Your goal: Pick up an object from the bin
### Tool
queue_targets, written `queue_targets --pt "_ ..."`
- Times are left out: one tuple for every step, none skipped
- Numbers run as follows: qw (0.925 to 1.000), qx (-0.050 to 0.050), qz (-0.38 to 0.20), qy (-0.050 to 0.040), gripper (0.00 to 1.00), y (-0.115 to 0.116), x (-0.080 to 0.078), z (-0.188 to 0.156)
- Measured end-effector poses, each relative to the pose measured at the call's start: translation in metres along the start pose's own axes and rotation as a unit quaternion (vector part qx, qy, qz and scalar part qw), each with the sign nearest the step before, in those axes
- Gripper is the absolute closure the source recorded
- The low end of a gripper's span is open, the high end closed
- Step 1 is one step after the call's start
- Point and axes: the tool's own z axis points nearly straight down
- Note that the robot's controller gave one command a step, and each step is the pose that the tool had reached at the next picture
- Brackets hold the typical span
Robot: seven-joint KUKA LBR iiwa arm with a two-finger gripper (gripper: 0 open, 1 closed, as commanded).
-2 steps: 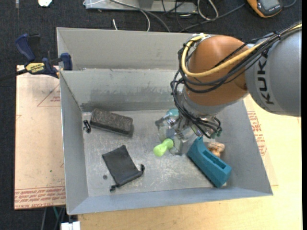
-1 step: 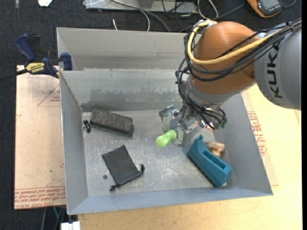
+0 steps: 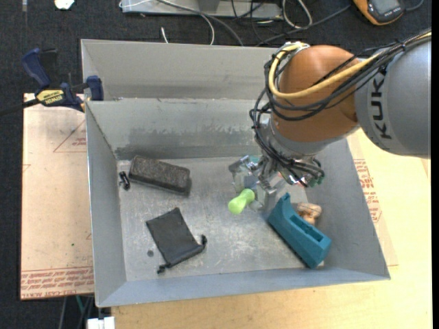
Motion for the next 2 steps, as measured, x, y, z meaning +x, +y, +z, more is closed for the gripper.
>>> queue_targets --pt "0.9992 0.000 -0.041 0.0012 1.00 0.001 -0.014 0.021" --pt "0.9991 -0.001 -0.043 0.0014 1.00 -0.003 -0.005 -0.006"
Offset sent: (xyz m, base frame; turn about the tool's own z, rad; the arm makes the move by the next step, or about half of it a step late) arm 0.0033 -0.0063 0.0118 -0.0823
